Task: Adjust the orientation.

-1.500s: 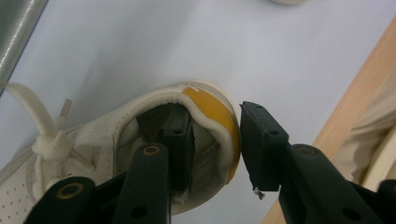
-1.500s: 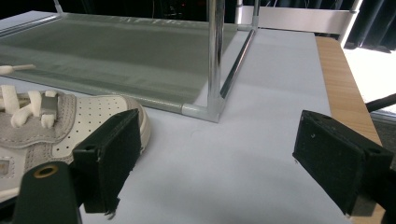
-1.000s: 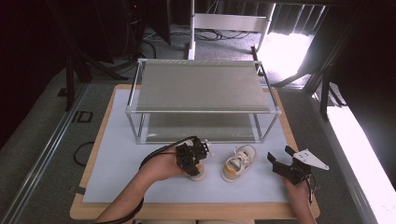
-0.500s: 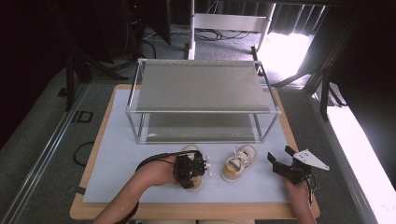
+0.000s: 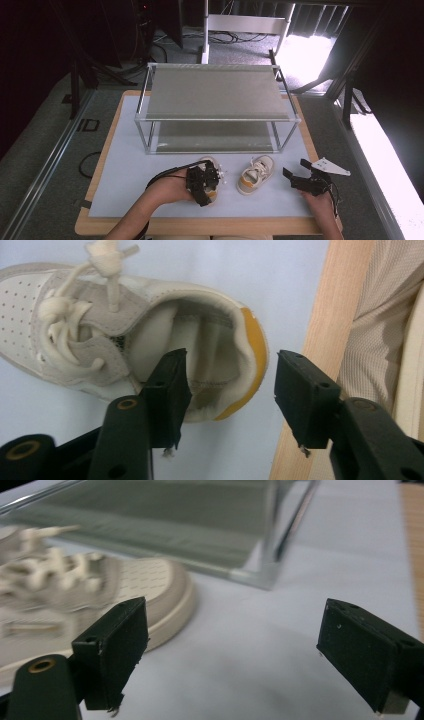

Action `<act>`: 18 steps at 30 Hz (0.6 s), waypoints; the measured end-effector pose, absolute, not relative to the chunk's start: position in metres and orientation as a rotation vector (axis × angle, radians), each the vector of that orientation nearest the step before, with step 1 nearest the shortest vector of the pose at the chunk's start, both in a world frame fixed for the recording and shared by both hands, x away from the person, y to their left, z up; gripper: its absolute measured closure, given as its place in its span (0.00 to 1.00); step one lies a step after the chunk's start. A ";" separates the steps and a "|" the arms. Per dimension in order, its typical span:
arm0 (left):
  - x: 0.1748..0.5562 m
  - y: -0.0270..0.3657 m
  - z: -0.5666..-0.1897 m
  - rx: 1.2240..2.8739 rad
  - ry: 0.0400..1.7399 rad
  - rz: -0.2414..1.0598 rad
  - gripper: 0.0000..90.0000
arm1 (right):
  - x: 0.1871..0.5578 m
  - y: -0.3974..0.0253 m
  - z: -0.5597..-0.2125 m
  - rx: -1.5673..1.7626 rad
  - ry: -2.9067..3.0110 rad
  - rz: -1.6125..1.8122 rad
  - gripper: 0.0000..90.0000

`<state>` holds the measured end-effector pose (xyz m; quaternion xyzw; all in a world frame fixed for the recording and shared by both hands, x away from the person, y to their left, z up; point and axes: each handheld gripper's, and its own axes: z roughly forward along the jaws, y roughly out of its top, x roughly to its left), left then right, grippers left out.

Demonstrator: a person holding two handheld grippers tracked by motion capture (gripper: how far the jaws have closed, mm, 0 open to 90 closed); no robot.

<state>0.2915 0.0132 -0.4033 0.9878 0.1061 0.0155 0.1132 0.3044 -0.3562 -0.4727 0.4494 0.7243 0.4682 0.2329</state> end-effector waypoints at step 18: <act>0.293 0.008 -0.404 2.919 0.328 0.005 0.43 | 0.303 -0.314 -0.402 1.045 2.366 1.152 0.25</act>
